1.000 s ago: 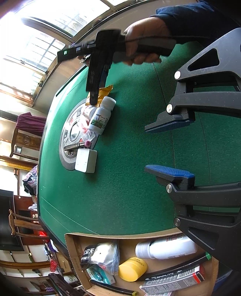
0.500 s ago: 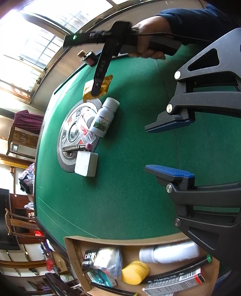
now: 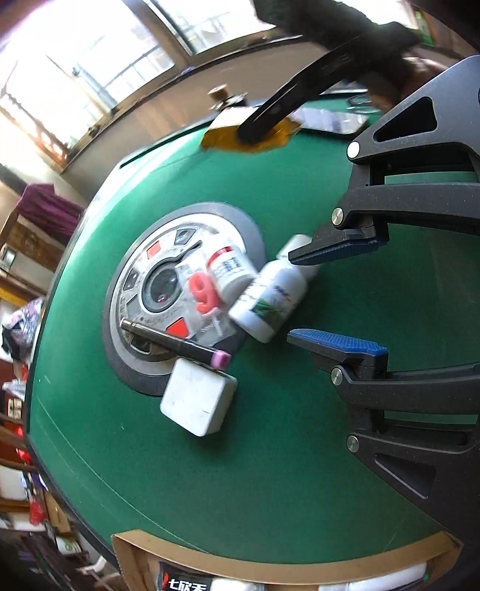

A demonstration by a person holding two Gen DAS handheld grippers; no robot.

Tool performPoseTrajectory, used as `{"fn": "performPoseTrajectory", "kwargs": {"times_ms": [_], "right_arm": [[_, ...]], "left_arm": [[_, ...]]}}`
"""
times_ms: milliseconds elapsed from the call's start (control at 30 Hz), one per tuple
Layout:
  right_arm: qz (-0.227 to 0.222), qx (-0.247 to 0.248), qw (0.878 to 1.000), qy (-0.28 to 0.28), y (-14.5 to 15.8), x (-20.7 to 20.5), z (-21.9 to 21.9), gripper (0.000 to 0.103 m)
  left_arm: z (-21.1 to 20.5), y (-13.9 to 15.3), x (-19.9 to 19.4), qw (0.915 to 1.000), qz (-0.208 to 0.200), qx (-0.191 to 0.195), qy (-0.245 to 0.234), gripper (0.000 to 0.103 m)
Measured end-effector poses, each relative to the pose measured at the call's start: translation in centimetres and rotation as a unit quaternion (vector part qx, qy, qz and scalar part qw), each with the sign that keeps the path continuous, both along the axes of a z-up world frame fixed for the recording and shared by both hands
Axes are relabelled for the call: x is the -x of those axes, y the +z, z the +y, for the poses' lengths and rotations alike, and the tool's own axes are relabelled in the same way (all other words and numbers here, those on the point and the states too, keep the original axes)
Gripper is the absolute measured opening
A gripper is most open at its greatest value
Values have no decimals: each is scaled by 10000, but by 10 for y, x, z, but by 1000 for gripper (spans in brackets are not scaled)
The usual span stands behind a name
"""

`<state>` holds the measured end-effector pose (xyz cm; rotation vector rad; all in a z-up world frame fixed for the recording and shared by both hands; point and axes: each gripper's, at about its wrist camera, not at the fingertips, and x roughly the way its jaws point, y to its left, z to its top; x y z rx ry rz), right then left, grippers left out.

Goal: Organize objects
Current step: 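Grasp the white bottle with the left gripper while the right holds the yellow packet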

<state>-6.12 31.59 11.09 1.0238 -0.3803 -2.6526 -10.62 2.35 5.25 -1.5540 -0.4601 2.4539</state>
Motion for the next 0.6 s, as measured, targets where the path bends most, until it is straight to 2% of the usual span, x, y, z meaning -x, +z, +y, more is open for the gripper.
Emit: {"fn": "performPoseTrajectory", "kwargs": {"times_ms": [133,233,333,467,600], "right_arm": [[73,104,9999,-32,5,-3,7,40],[98,162,9998,-41,6,-4,7,40],[111,217,9997,-35,7,-5,8,40],[91,244,9997,-25,6,-5,9,40],[86,246,9997,16,6,-6,6,40]], "left_arm": [[8,-6,13,9996,-200,-35,197,35],[17,-9,20,9991,-213,222,301,35],[24,-12,26,9984,-232,287,417,41],[31,-18,35,9974,-270,495,443,43],[33,-28,39,9972,-297,640,264,43]]}}
